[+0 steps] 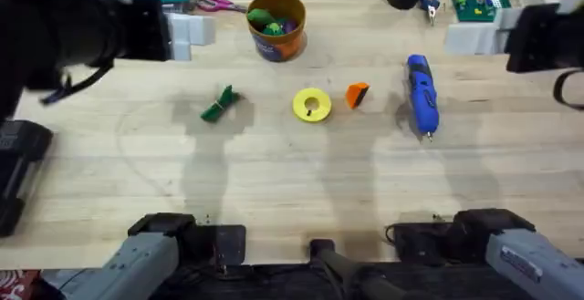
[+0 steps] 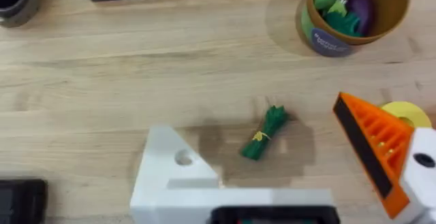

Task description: Pick up the gripper from the table and insert it into the empty holder that is missing its gripper. Then pick up a screw, insert it into the mounting hole, and use the screwdriver to tighten it. Finally, clean up the table by picking up the vegetable and placing it into the bucket.

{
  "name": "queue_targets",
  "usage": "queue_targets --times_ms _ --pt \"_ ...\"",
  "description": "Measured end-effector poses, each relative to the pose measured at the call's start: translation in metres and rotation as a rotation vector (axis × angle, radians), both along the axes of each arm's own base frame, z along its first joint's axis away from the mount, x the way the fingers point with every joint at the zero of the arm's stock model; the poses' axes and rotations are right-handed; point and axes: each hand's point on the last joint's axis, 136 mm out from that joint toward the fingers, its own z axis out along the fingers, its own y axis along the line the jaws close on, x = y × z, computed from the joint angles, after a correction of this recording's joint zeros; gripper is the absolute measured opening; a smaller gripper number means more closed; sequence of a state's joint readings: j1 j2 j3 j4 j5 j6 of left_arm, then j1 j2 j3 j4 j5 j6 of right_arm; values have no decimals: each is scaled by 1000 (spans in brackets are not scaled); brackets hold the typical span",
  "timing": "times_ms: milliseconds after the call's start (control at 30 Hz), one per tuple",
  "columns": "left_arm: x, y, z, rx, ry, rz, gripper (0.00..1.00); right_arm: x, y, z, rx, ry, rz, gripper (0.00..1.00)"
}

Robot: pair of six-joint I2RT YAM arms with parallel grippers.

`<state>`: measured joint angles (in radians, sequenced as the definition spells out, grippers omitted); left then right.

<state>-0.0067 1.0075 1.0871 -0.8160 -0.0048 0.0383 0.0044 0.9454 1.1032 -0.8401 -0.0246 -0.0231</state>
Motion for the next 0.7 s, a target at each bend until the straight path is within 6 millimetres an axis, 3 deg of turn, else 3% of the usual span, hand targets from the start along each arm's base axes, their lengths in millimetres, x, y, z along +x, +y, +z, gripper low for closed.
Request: queue_targets --times_ms 200,400,700 --pt "11 0 -37 2 200 0 985 1 0 -22 -1 216 0 995" --pt "11 0 -67 2 323 0 986 6 0 -41 -2 299 0 995" --pt "8 -1 -80 34 385 -49 985 7 0 -42 -2 304 0 995"
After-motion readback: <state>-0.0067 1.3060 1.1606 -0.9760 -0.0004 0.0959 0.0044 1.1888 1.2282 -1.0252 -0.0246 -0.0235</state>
